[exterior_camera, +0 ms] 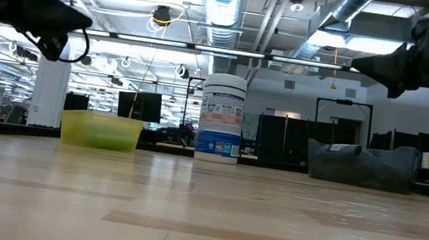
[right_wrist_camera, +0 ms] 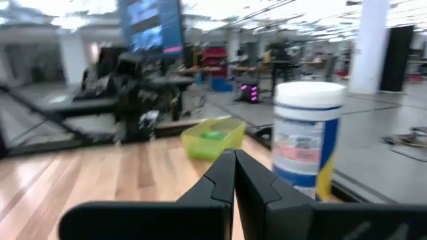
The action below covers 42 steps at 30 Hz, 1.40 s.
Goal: Pick & Place Travel size toiletries
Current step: Return to Home Position
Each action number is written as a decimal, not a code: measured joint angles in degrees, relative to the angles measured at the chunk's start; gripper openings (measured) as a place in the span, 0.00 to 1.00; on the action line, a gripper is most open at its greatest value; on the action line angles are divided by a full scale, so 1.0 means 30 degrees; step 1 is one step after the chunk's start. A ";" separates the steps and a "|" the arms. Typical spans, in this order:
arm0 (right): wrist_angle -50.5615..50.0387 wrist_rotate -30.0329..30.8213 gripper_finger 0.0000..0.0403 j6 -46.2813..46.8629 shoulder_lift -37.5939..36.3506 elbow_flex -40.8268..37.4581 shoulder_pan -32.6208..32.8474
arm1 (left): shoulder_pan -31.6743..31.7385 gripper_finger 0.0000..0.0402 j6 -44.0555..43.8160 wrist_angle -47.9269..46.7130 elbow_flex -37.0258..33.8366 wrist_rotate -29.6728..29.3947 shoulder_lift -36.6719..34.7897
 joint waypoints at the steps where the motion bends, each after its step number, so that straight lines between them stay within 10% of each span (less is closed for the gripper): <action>1: -0.0228 -0.0425 0.00 -0.0196 -0.0004 0.0000 0.0000 | -0.0005 0.00 0.0212 0.0454 -0.0161 0.0649 0.0000; 42: -0.3879 -0.1113 0.00 -0.0223 0.0018 -0.0044 0.0007 | 0.0008 0.00 0.2350 0.2638 -0.0900 0.1488 0.0073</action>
